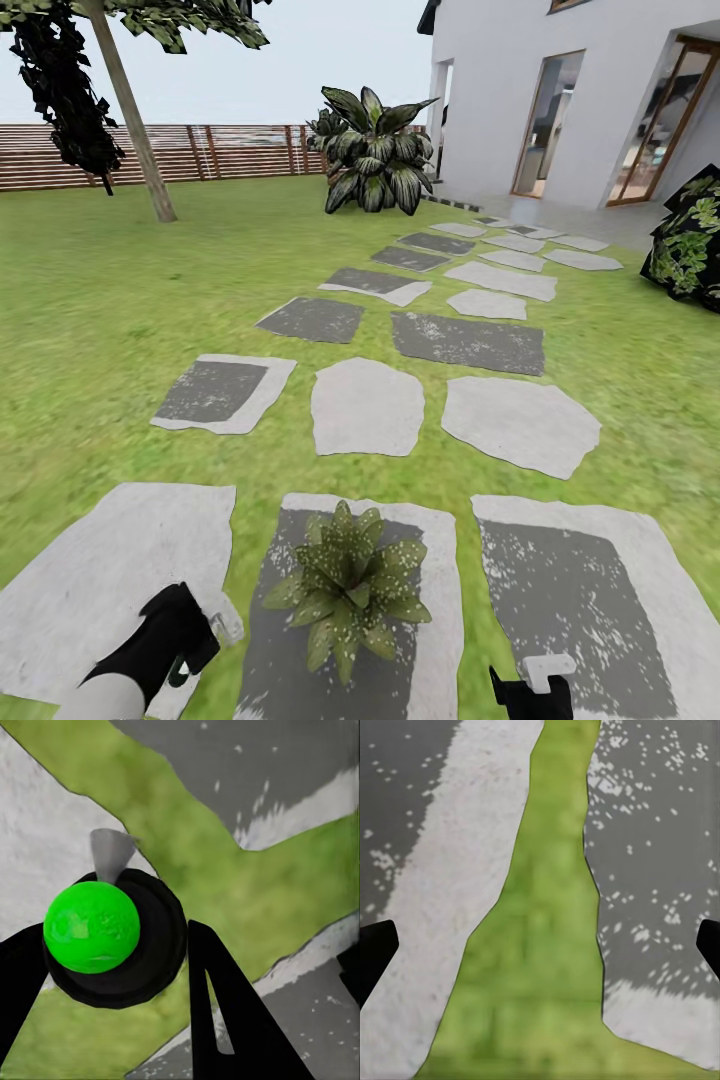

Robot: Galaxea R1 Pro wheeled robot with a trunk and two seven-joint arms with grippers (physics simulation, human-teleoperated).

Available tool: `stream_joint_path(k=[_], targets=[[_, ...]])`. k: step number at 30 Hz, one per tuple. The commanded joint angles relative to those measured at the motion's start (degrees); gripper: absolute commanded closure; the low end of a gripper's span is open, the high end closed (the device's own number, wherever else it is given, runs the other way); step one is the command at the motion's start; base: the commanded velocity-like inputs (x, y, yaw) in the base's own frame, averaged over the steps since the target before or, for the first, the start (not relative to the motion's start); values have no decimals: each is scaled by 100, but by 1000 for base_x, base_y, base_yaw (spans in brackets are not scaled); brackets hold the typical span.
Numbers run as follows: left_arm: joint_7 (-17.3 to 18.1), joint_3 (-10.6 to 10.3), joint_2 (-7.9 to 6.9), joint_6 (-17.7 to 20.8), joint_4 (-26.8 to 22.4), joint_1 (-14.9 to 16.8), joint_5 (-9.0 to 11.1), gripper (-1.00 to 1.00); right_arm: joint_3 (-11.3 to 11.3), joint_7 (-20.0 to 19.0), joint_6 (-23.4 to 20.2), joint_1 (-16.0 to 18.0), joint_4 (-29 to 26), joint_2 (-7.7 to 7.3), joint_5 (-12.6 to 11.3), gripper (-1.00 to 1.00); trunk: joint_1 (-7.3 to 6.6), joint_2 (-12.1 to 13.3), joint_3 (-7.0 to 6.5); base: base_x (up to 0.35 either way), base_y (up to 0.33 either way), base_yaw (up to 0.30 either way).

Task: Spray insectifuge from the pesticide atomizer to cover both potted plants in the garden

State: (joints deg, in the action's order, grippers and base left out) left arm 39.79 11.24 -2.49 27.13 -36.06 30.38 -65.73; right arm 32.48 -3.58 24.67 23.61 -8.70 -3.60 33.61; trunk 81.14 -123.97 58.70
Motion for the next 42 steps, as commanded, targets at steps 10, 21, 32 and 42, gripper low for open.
stream_joint_path(k=[10, 21, 32, 42], targets=[[-314, 42, 199, -42, -94, 86, 268, 100, 48, -37, 19, 4, 3, 0, 14, -100, -1, -2, 5, 0, 0, 0], [-476, 5, 333, -46, -94, 9, 284, 100, 48, -38, 21, 5, 0, 0, 14, -100, -1, -2, 5, 0, 0, 0], [-1092, 44, 397, -59, -90, 11, 599, 100, 48, -37, 21, 6, 0, 2, 11, -100, -1, -2, 5, 31, -31, 133], [-1121, 37, 392, -57, -95, 11, 649, 100, 48, -37, 21, 4, 1, 5, 14, -100, -1, -2, 5, -59, -119, 24]])
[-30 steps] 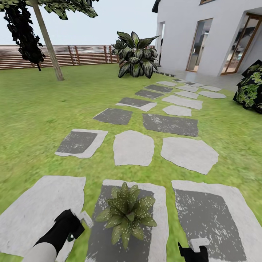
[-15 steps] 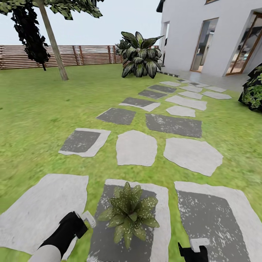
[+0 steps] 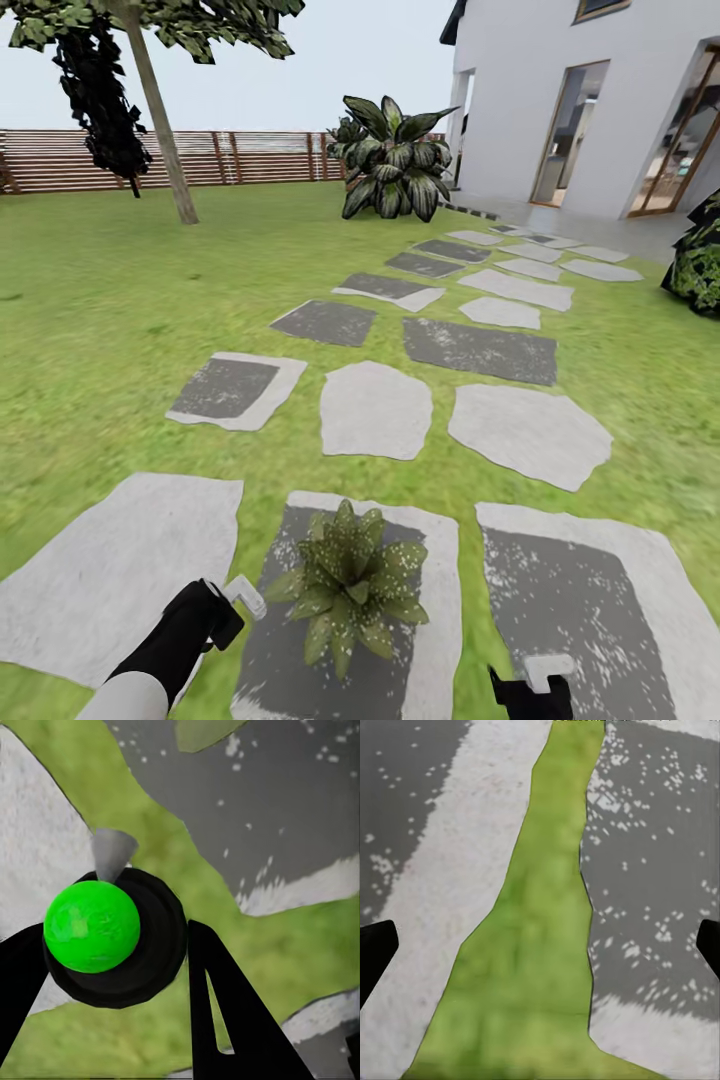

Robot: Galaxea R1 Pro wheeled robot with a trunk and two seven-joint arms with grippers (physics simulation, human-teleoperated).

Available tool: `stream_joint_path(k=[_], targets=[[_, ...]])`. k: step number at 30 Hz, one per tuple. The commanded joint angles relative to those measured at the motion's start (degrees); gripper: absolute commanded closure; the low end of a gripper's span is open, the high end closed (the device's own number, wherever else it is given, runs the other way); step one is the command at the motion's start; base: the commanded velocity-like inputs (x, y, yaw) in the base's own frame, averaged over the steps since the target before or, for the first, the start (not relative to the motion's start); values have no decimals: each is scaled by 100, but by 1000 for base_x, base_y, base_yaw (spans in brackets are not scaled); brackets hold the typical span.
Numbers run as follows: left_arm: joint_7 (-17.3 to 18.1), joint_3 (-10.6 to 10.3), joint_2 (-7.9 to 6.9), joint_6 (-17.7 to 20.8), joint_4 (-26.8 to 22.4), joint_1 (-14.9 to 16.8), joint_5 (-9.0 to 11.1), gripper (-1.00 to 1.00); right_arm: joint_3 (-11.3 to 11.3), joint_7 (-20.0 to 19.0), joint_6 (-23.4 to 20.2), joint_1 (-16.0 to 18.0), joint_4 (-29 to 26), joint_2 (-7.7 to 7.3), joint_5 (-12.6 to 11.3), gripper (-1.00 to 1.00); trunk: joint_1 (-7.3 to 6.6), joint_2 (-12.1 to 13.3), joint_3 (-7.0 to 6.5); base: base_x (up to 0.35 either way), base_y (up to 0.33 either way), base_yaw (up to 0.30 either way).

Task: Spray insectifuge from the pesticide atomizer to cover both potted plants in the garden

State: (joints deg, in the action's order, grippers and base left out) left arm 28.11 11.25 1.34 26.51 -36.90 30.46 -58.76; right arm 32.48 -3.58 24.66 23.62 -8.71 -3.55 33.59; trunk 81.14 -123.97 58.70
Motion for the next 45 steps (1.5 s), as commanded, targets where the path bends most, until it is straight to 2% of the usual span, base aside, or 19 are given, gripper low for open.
stream_joint_path(k=[1, 11, 14, 22, 29, 38, 45], targets=[[47, 35, 8, 5, -10, 3, -48, 100, 48, -37, 21, 3, 2, 1, 15, -100, -1, -2, 5, -8, -5, 199], [-41, 22, 7, 6, -8, 2, -53, 100, 48, -37, 21, 3, 8, 2, 16, -100, -1, -2, 5, -1, -1, 249], [-208, -10, 15, -4, -4, -4, -54, 100, 48, -37, 21, 3, 7, 3, 16, -100, -1, -2, 5, 0, 0, 48], [-239, 0, 12, 4, -1, -5, -48, 100, 48, -37, 21, 3, 5, 3, 13, -100, -1, -2, 15, 0, 0, 4], [-230, -7, 16, -4, -1, -5, -48, 100, 48, -37, 21, 5, 1, 2, 9, -100, -1, -2, 74, 0, 0, 0], [-226, -3, 18, 4, -1, -3, -42, 100, 48, -37, 21, 6, 1, -1, 7, -100, 175, -323, 266, 0, 0, 0], [-227, -23, 207, -16, -13, 56, -22, 100, 48, -37, 21, 6, 3, 2, 7, -100, 175, -323, 267, 0, 0, 0]])
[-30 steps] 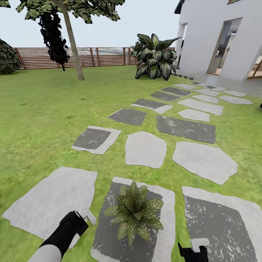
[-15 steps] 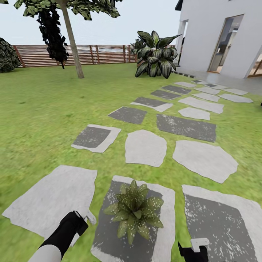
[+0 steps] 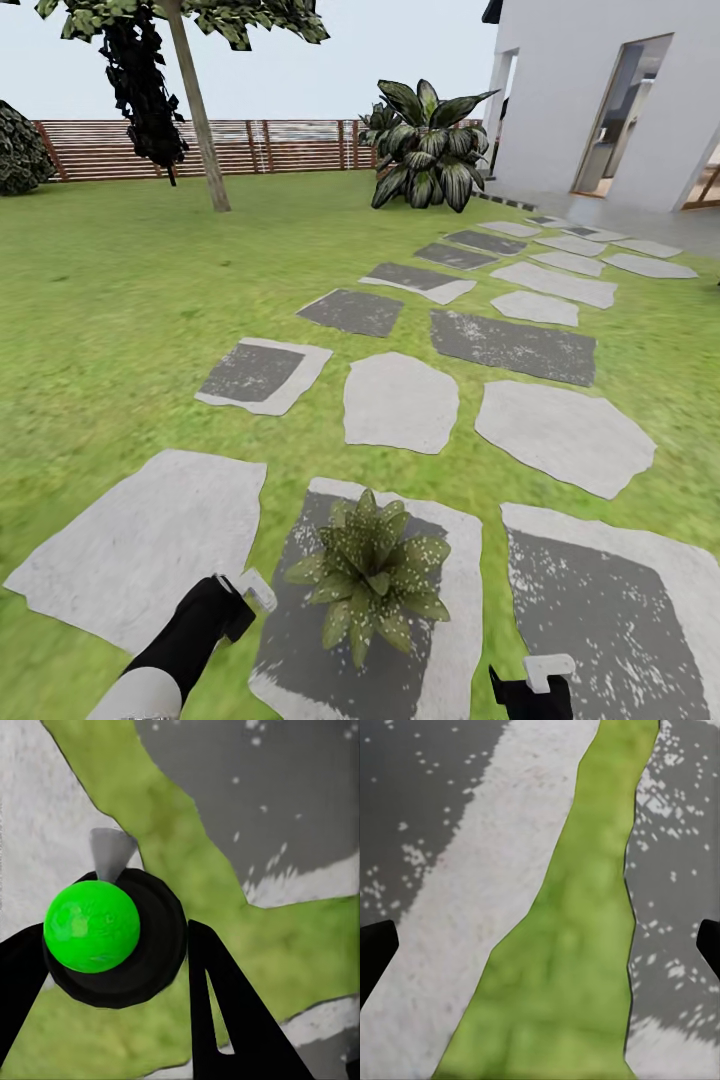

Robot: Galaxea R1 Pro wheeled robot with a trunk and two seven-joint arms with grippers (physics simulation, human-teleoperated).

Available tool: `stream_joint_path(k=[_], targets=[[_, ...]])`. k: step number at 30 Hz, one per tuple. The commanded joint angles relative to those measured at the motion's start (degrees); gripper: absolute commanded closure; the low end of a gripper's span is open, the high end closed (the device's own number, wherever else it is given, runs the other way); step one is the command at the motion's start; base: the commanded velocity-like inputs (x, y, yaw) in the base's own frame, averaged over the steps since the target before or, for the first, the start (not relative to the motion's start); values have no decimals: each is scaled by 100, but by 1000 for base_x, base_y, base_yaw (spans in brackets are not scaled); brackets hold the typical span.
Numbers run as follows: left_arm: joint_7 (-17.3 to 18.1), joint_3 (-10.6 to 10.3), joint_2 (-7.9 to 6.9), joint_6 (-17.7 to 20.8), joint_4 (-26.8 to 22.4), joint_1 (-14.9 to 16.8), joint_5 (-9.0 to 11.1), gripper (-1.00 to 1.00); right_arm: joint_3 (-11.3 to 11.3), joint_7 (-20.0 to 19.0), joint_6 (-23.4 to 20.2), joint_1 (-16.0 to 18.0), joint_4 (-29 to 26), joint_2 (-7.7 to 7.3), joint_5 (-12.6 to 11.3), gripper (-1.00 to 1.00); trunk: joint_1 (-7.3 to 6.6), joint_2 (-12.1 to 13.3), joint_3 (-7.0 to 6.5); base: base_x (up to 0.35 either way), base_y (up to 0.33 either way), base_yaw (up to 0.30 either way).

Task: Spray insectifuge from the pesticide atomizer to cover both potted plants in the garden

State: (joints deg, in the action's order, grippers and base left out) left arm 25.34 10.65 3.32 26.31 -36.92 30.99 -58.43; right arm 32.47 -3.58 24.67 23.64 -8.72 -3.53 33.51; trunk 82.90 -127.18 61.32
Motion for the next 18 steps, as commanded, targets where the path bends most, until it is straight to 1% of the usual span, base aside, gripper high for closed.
stream_joint_path(k=[1, 2, 5, 9, 13, 14, 15, 18], targets=[[46, 33, 26, 18, -12, 20, -54, 100, 48, -37, 21, 3, 7, 0, 19, -100, -1, -2, 5, 0, 0, 0], [44, 32, 47, 28, -14, 39, -53, 100, 48, -37, 21, 2, 8, 1, 19, -100, -1, -2, 5, 0, 0, 0], [63, 41, 100, 62, 5, 281, -41, 100, 48, -37, 21, 2, 10, 1, 20, -100, -1, -2, 5, 0, 0, 0], [54, 52, 163, 71, 60, 493, -9, 100, 48, -37, 21, 2, 6, 1, 17, -100, -1, -2, 5, 0, 0, 0], [46, 118, 159, 68, 103, 577, 14, 100, 48, -33, 21, 1, 2, -6, 15, -100, -1, -2, 5, 0, 0, 0], [43, 117, 149, 42, 201, 565, 15, 100, 48, -32, 21, 1, 2, -7, 16, -100, -1, -2, 5, 0, 0, 0], [42, 91, 145, 21, 435, 560, 5, 100, 48, -31, 21, 1, 2, -7, 19, -100, -1, -2, 5, 0, 0, 0], [41, 55, 152, -22, 895, 553, -16, 100, 48, -32, 21, 0, 2, -8, 21, -100, -1, -2, 5, 0, 0, 0]])
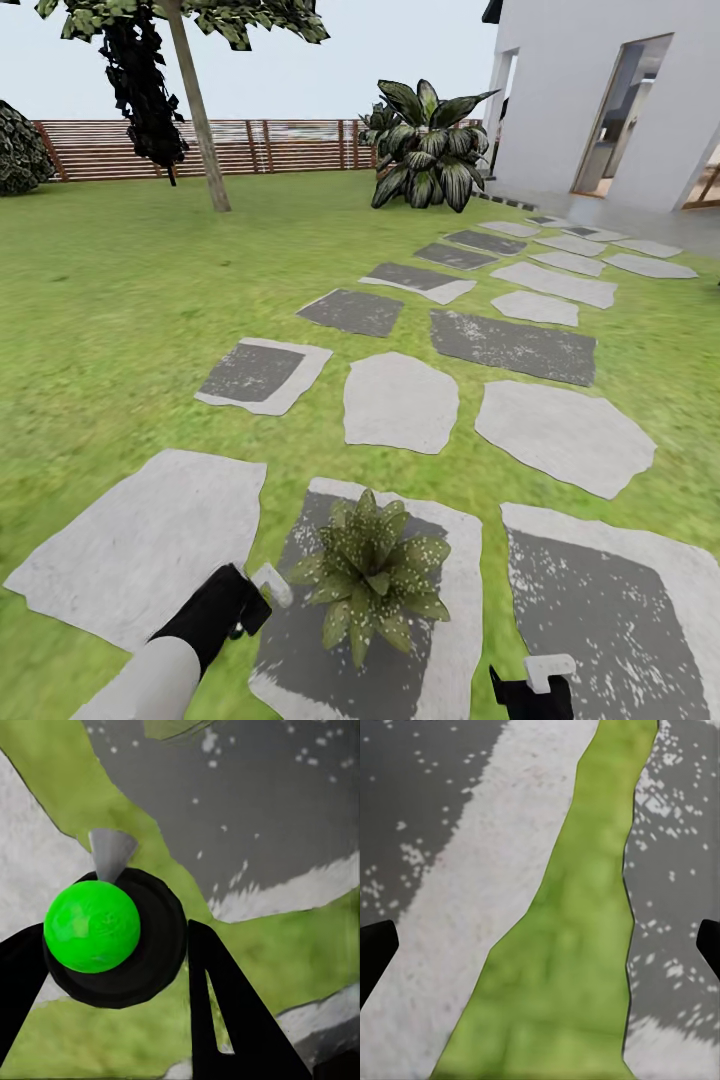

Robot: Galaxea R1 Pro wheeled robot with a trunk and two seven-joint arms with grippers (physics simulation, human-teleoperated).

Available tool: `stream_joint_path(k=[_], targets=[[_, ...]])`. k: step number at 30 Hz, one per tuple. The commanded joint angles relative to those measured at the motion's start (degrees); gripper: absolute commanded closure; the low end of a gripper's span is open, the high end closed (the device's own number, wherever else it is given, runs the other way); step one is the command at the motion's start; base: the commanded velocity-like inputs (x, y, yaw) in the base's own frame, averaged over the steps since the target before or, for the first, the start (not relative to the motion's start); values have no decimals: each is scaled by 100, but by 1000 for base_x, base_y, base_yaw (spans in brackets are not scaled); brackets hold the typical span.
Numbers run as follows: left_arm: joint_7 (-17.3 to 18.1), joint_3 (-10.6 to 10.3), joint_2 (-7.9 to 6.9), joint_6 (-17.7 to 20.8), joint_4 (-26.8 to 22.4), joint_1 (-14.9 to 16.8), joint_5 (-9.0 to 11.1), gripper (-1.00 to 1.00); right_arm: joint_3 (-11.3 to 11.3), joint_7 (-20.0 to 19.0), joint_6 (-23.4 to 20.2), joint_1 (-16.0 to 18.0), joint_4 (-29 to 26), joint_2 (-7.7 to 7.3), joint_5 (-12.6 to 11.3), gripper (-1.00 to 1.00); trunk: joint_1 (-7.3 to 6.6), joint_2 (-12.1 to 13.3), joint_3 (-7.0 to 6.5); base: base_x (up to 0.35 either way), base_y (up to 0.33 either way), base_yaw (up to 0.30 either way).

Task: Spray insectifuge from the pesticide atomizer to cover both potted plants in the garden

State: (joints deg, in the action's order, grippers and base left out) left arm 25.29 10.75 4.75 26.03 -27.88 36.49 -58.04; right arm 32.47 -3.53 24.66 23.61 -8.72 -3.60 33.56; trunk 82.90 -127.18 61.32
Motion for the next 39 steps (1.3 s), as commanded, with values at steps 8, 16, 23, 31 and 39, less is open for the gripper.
stream_joint_path(k=[8, 16, 23, 31, 39], targets=[[127, 100, -20, -391, 80, -9, -32, 100, 48, -43, 21, 4, 4, 0, 19, -100, -1, -2, 4, 0, 0, 0], [837, 36, -260, -356, -32, 51, -114, 100, 48, -43, 21, 4, 2, 0, 19, -100, -1, -2, 4, 0, 0, 0], [1757, 7, -281, -185, -42, 289, -371, 100, 48, -43, 21, 5, 4, 0, 19, -100, -1, -2, 4, 0, -35, 0], [2256, -313, -282, 311, -81, 608, -607, 100, 48, -43, 21, 5, 10, 0, 19, -100, -1, -2, 4, -204, -193, 0], [2287, -335, -236, 917, -637, 665, -623, 100, 45, -43, 21, 4, 11, 8, 19, -100, -1, -2, 4, -228, -94, 75]])
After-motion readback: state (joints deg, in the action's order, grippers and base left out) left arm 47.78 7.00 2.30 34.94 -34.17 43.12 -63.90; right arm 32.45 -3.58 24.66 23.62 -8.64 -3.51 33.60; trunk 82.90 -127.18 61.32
